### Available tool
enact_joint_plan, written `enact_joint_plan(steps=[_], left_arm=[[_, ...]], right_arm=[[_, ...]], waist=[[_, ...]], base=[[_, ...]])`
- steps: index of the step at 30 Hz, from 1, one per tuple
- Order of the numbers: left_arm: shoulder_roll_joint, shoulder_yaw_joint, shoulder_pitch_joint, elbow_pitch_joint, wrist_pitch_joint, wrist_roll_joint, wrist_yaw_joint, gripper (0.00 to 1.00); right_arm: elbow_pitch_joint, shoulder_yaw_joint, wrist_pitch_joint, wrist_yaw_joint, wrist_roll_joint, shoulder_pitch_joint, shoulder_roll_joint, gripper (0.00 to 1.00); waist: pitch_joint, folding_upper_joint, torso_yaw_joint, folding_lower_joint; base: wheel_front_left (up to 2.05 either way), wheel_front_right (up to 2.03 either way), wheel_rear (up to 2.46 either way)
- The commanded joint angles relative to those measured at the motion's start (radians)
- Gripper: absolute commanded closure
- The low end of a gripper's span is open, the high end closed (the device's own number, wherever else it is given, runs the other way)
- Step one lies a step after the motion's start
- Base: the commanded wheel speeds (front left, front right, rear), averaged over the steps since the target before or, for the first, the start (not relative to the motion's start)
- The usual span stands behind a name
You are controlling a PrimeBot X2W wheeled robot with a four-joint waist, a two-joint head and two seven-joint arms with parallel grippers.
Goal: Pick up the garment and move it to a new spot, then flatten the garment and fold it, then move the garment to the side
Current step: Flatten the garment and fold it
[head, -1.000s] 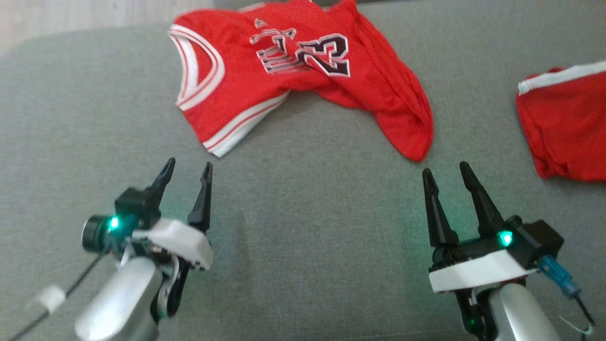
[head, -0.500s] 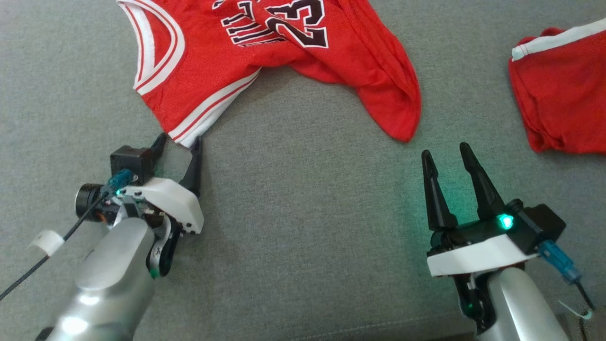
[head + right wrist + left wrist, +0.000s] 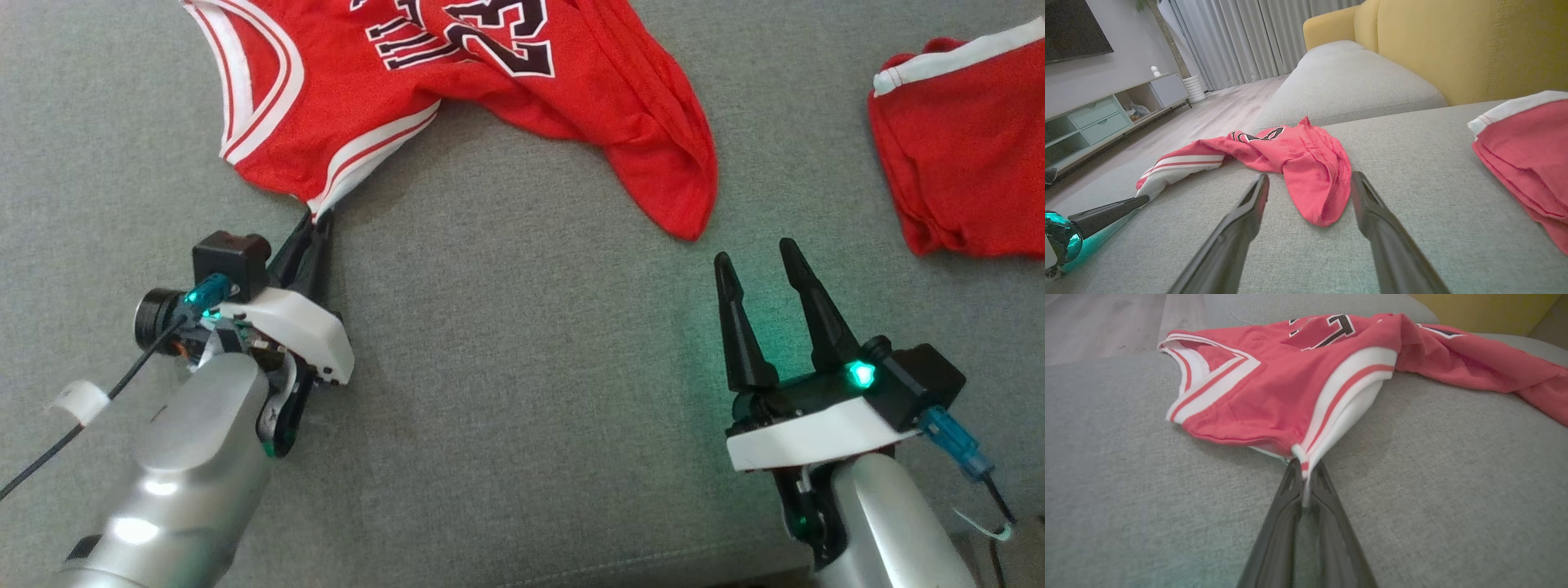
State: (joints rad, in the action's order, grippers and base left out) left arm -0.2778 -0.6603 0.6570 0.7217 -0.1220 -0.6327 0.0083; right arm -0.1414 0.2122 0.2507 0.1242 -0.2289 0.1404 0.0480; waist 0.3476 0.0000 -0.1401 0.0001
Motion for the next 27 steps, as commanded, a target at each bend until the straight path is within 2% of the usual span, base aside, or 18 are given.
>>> enact_joint_plan(steps=[1,8,15,22,27], left_arm=[[-0.024,0.021,0.043,-0.011,-0.011,0.006,-0.003,1.0],[-0.02,0.005,0.044,-0.023,-0.095,0.031,-0.027,1.0],[-0.036,-0.031,-0.019,-0.163,-0.118,0.066,-0.036,1.0],[-0.115,-0.089,-0.112,-0.395,0.04,0.072,-0.017,1.0],[-0.161,-0.096,-0.186,-0.598,0.193,-0.014,-0.015,1.0]], right_arm=[[0.026,0.023,0.011,0.007,-0.009,0.019,0.002,0.0],[0.016,0.023,0.011,0.007,-0.012,0.008,0.002,0.0],[0.001,0.016,0.011,0.007,-0.016,-0.017,0.002,0.0],[-0.006,0.015,0.011,0.007,-0.021,-0.049,0.002,0.0],[-0.007,0.015,0.011,0.007,-0.027,-0.06,0.002,0.0]], waist=[[-0.002,0.0,0.0,-0.0001],[-0.056,0.0,0.009,-0.0001],[-0.153,0.0,0.038,-0.0001],[-0.214,0.0,0.074,-0.0001],[-0.227,0.0,0.083,-0.0001]], base=[[0.0,0.0,0.0],[0.0,0.0,0.0],[0.0,0.0,0.0],[0.0,0.0,0.0],[0.0,0.0,0.0]])
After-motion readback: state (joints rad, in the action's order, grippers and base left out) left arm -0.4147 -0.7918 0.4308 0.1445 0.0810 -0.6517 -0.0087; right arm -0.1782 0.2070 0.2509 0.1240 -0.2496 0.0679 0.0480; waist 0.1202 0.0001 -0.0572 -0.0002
